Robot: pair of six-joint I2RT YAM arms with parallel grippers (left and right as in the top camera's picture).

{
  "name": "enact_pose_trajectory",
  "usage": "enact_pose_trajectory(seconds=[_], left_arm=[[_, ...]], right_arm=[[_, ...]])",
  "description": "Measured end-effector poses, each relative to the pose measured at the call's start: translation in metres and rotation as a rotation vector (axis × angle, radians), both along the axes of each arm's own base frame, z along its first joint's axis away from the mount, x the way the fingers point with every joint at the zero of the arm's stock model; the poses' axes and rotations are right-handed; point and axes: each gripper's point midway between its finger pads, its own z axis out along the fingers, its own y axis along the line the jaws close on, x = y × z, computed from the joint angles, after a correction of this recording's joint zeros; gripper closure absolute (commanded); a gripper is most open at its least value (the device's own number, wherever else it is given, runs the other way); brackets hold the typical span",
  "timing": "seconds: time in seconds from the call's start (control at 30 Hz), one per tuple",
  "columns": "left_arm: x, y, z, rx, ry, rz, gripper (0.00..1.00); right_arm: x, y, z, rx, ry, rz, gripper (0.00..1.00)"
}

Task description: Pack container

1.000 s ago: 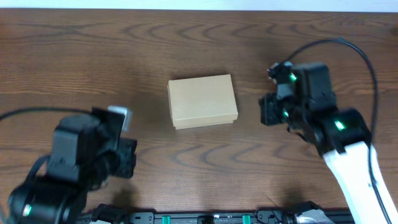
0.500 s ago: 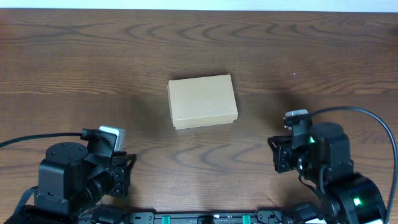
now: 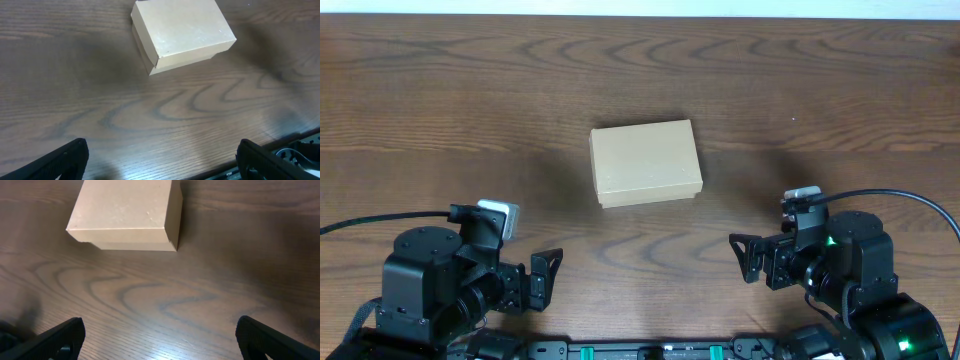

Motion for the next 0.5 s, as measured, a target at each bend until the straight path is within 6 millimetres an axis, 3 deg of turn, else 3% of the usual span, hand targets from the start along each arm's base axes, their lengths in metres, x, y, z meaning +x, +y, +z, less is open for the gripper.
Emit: enact_pose_trajectory(seconds=[0.5], left_arm=[[-0.0037,0.0052,-0.0003,0.011,-0.011,0.018,0.05]], right_arm=[[-0.0001,0.0000,-0.0001,0.000,0.000,0.000,0.01]])
